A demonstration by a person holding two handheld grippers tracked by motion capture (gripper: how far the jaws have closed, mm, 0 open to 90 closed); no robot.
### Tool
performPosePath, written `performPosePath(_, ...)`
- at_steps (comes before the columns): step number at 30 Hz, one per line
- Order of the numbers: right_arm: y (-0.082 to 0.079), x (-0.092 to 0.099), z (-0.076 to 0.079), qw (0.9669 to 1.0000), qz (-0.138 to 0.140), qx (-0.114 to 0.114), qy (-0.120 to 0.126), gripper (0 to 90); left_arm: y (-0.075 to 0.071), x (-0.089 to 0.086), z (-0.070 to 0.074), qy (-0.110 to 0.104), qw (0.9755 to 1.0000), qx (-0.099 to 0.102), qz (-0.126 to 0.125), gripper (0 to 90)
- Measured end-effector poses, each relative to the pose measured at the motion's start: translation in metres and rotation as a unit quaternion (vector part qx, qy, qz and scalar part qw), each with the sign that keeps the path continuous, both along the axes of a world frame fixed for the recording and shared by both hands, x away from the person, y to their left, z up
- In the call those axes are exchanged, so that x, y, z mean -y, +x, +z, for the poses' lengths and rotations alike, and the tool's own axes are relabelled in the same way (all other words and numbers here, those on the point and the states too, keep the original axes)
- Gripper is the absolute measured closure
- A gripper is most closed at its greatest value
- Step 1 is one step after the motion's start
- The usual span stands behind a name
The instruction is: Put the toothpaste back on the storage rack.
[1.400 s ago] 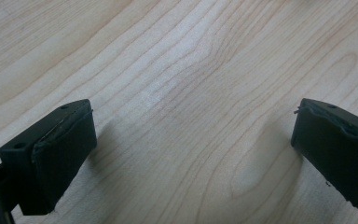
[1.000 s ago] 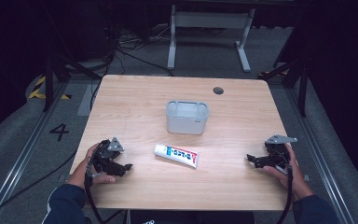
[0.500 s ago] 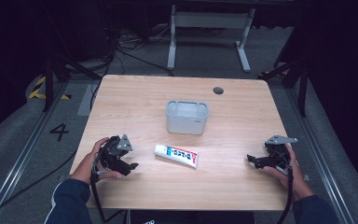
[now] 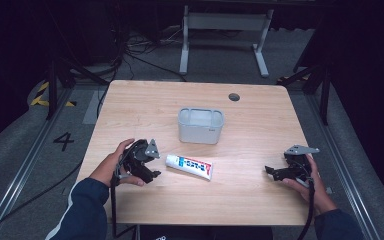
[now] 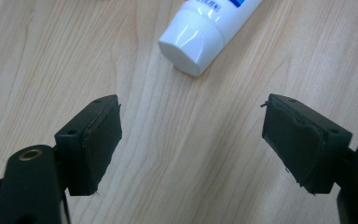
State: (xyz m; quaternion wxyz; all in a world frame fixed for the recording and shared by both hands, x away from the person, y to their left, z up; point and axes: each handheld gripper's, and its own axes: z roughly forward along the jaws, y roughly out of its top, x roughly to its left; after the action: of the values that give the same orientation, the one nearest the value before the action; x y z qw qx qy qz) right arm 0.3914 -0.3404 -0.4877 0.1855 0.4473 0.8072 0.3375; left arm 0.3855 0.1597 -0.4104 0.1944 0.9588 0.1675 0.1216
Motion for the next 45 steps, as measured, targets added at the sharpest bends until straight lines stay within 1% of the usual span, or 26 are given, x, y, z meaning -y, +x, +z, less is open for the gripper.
performPosePath(1,0.000,0.000,0.000,1.0000,0.000,0.000,0.000,0.4,0.000,0.000,0.000,0.000,1.0000,0.000,0.000,20.3)
performPosePath(3,0.000,0.000,0.000,1.0000,0.000,0.000,0.000,0.3,0.003,0.008,0.004,0.005,0.9999,-0.001,-0.012,20.3)
performPosePath(5,0.000,0.000,0.000,1.0000,0.000,0.000,0.000,0.3,0.004,0.013,0.005,0.006,0.9998,0.000,-0.017,19.6)
performPosePath(7,0.000,0.000,0.000,1.0000,0.001,0.000,0.000,0.3,0.006,0.018,0.007,0.009,0.9997,-0.003,-0.021,19.4)
performPosePath(8,0.000,0.000,0.000,1.0000,0.001,0.000,0.000,0.4,0.006,0.018,0.007,0.009,0.9997,-0.003,-0.021,19.7)
performPosePath(9,0.000,0.000,0.000,1.0000,0.001,0.000,0.000,0.3,0.008,0.022,0.007,0.013,0.9995,-0.005,-0.027,19.7)
performPosePath(12,0.000,0.000,0.000,1.0000,0.001,0.000,0.000,0.3,0.009,0.027,0.007,0.016,0.9994,-0.006,-0.030,19.7)
performPosePath(13,0.000,0.000,0.000,1.0000,0.001,0.000,0.000,0.3,0.011,0.032,0.006,0.018,0.9991,-0.008,-0.038,19.7)
performPosePath(14,0.000,0.000,0.000,1.0000,0.001,0.000,0.000,0.3,0.011,0.032,0.006,0.018,0.9991,-0.008,-0.038,19.8)
performPosePath(17,0.000,0.000,0.000,1.0000,0.001,0.000,0.000,0.3,0.014,0.043,0.005,0.024,0.9982,-0.014,-0.053,20.0)
performPosePath(21,0.000,0.000,0.000,1.0000,0.002,0.000,0.000,0.4,0.017,0.054,0.000,0.032,0.9975,-0.023,-0.059,20.1)
performPosePath(22,0.000,0.000,0.000,1.0000,0.002,0.000,0.000,0.3,0.019,0.057,-0.001,0.037,0.9970,-0.024,-0.063,20.1)
performPosePath(23,0.000,0.000,0.000,1.0000,0.002,0.000,0.000,0.3,0.019,0.059,-0.002,0.036,0.9970,-0.025,-0.064,20.1)
performPosePath(24,0.000,0.000,0.000,1.0000,0.003,0.000,0.000,0.3,0.020,0.061,-0.002,0.037,0.9965,-0.024,-0.071,20.1)
performPosePath(26,0.000,0.000,0.000,1.0000,0.003,0.000,0.000,0.3,0.021,0.066,-0.003,0.029,0.9968,-0.027,-0.069,20.2)
performPosePath(27,0.000,0.000,0.000,1.0000,0.003,0.000,0.000,0.4,0.022,0.068,-0.004,0.031,0.9966,-0.028,-0.071,20.2)
performPosePath(30,0.000,0.000,0.000,1.0000,0.003,0.000,0.000,0.4,0.024,0.077,-0.007,0.033,0.9952,-0.031,-0.086,20.1)
performPosePath(31,0.000,0.000,0.000,1.0000,0.003,0.000,0.000,0.3,0.024,0.077,-0.007,0.033,0.9952,-0.031,-0.086,20.1)
performPosePath(32,0.000,0.000,0.000,1.0000,0.003,0.000,0.000,0.4,0.025,0.084,-0.010,0.034,0.9946,-0.038,-0.090,20.2)
performPosePath(33,0.000,0.000,0.000,1.0000,0.003,0.000,0.000,0.3,0.026,0.087,-0.012,0.037,0.9940,-0.040,-0.094,20.3)
performPosePath(34,0.000,0.000,0.000,1.0000,0.003,0.000,0.000,0.3,0.026,0.087,-0.012,0.037,0.9940,-0.040,-0.094,20.3)
performPosePath(36,0.000,0.000,0.000,1.0000,0.003,0.000,0.000,0.3,0.028,0.096,-0.016,0.044,0.9927,-0.047,-0.102,20.4)
performPosePath(38,0.000,0.000,0.000,1.0000,0.003,0.000,0.000,0.3,0.030,0.103,-0.019,0.053,0.9914,-0.047,-0.109,21.0)
performPosePath(41,0.000,0.000,0.000,1.0000,0.003,0.000,0.000,0.3,0.032,0.110,-0.024,0.069,0.9911,-0.044,-0.105,22.5)
performPosePath(44,0.000,0.000,0.000,1.0000,0.003,0.000,0.000,0.3,0.034,0.114,-0.027,0.066,0.9905,-0.055,-0.107,23.3)
performPosePath(45,0.000,0.000,0.000,1.0000,0.003,0.000,0.000,0.4,0.035,0.116,-0.027,0.070,0.9899,-0.058,-0.109,23.3)
